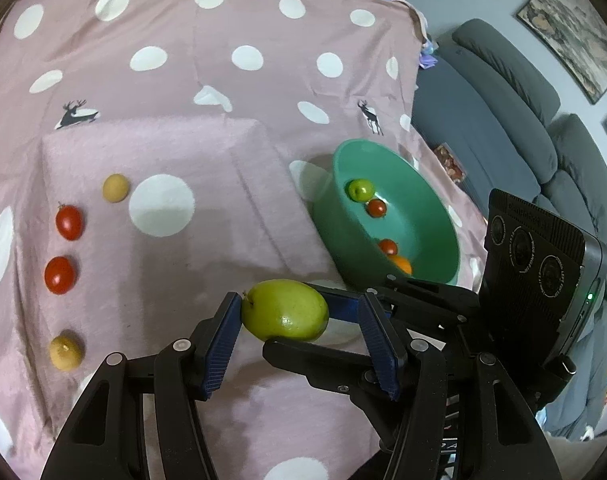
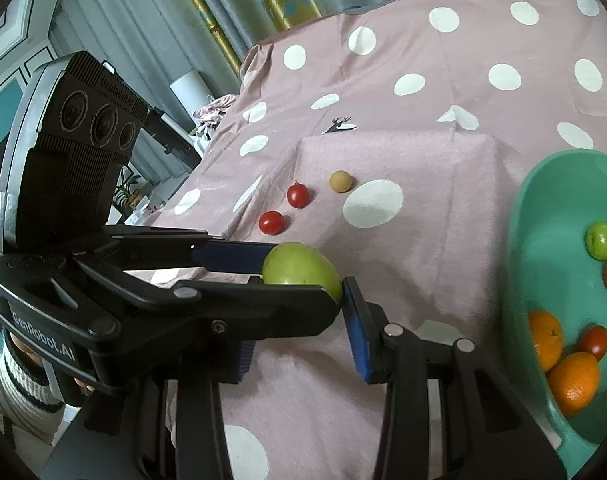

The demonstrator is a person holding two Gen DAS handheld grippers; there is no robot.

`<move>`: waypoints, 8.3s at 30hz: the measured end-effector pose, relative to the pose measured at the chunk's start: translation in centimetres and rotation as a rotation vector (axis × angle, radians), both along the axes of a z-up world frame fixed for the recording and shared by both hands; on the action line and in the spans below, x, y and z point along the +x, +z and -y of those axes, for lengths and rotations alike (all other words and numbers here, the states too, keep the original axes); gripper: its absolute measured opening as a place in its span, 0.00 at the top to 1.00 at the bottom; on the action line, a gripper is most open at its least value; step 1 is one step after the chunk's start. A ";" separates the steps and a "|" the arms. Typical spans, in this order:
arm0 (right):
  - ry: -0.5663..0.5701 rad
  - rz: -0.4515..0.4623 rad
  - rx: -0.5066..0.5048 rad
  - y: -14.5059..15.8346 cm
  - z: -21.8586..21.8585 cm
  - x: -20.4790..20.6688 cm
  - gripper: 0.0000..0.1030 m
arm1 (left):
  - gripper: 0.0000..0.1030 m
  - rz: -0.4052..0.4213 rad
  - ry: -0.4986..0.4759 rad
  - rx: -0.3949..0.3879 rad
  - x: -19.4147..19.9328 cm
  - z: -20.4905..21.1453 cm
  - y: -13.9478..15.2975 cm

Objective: Organize fruits

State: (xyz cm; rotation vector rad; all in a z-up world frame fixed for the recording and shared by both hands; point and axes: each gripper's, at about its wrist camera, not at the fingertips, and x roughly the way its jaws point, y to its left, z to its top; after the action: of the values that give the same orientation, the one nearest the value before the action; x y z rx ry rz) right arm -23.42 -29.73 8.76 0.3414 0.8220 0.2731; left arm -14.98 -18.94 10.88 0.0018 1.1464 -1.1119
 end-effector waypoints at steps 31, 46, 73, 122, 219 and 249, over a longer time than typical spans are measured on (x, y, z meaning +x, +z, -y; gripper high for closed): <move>-0.171 0.116 0.020 3.3 7.4 -6.1 0.61 | 0.41 0.118 -0.160 0.004 -4.4 9.0 4.4; -0.243 0.120 0.029 3.3 10.7 -7.8 0.61 | 0.41 0.124 -0.222 0.011 -5.5 13.1 4.8; -0.287 0.049 0.052 1.4 13.5 -7.7 0.61 | 0.41 0.053 -0.252 0.027 -5.1 16.1 2.3; -0.297 -0.004 0.016 1.1 12.9 -7.4 0.59 | 0.38 0.039 -0.233 0.074 -4.9 15.9 1.4; -0.049 -0.080 -0.001 0.5 -4.2 -1.3 0.09 | 0.01 0.229 0.411 -0.075 0.8 -14.0 0.8; -0.066 -0.089 0.005 -1.8 -2.8 0.0 0.09 | 0.01 0.253 0.203 0.299 2.2 -8.8 -3.7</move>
State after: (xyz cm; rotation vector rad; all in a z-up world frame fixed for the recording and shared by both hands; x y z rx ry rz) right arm -23.44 -26.97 6.98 0.3874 0.8959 0.1993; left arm -12.74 -10.16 7.17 0.2468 1.0486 -0.7307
